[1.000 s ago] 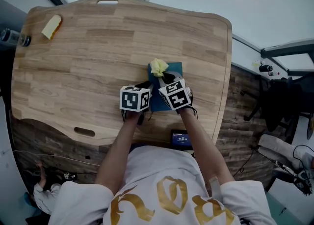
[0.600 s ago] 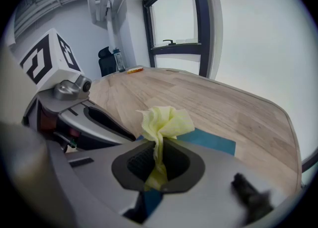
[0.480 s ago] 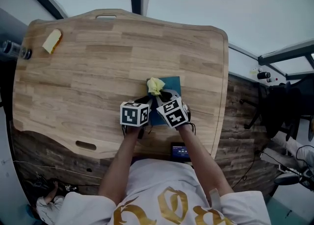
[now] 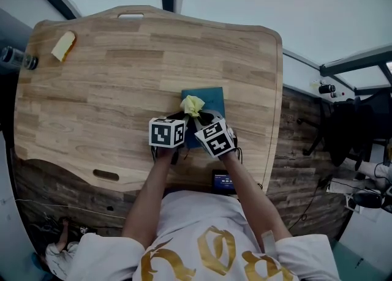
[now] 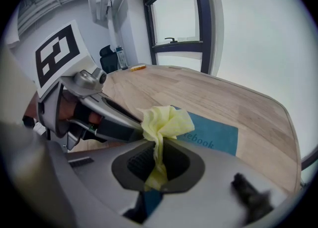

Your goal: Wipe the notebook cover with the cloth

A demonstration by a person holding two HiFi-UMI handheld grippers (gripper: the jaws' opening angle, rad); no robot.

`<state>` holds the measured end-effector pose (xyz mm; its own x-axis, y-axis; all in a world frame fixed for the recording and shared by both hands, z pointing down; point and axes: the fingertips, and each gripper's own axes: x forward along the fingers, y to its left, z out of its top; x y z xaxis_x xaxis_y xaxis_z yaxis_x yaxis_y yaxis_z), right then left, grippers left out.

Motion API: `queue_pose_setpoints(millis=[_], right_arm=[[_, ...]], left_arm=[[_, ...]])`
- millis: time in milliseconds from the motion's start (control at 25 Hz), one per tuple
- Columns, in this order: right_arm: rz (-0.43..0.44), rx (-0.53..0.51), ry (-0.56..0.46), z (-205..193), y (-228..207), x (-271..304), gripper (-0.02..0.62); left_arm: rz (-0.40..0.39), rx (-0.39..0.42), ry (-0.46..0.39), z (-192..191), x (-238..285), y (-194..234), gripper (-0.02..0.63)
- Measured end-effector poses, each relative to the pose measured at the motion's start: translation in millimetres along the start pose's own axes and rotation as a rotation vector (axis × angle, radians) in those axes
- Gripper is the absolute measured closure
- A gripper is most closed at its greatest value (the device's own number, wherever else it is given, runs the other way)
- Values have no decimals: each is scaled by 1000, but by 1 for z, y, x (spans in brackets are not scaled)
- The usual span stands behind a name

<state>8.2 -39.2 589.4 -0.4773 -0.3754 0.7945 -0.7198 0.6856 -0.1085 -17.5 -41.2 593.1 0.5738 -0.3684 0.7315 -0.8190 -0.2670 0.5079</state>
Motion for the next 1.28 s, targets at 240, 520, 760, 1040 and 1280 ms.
queue_pose_setpoints(millis=[240, 520, 760, 1040, 1280], right_arm=[[4, 7, 0, -6, 9, -8, 558], [23, 11, 40, -23, 24, -16, 558], [53, 27, 65, -34, 38, -22, 558], [97, 30, 92, -43, 51, -29, 558], [74, 15, 65, -46, 42, -28, 558]], left_arm=[[-3, 0, 1, 0, 1, -2, 532], [0, 2, 0, 0, 1, -1, 532], [5, 8, -3, -1, 1, -1, 532], [9, 9, -4, -1, 1, 0, 532], [9, 10, -5, -1, 1, -1, 531]])
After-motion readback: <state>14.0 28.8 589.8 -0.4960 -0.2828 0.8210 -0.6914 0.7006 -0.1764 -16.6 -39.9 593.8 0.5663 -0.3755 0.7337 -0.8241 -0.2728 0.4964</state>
